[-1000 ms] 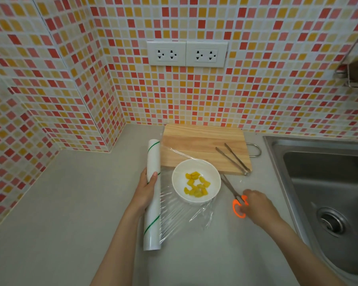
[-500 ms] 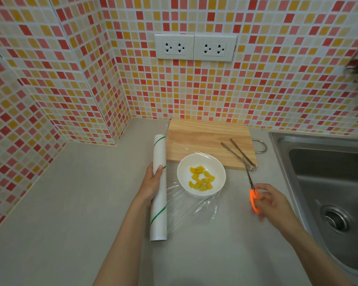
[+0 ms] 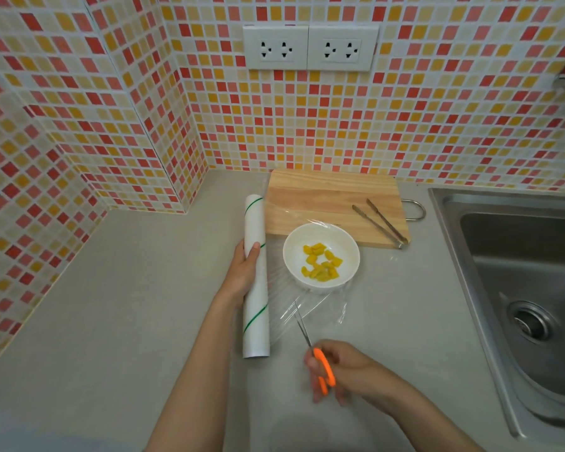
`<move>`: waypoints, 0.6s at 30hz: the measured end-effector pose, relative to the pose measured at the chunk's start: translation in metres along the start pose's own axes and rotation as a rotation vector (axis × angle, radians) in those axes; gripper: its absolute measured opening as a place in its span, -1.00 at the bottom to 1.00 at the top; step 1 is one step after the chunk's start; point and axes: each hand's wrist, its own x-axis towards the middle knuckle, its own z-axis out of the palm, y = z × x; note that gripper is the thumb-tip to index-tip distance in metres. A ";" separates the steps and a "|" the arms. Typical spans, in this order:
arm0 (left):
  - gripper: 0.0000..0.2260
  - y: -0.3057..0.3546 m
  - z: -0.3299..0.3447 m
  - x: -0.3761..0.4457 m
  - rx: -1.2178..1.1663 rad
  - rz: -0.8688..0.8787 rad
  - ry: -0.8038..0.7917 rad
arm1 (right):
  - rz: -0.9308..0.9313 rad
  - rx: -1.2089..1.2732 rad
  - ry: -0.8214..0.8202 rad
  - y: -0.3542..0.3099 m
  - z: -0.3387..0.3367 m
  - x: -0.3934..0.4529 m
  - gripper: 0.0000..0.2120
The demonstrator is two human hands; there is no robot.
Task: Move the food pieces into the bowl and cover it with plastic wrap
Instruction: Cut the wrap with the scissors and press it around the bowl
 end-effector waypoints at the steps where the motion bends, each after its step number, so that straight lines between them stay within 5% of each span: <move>1: -0.61 0.000 0.000 0.000 0.001 -0.001 0.000 | -0.010 0.004 0.023 -0.003 0.002 0.006 -0.85; 18: -0.56 -0.009 -0.001 0.002 0.024 -0.021 0.027 | 0.009 0.075 0.213 -0.018 0.008 0.044 -0.67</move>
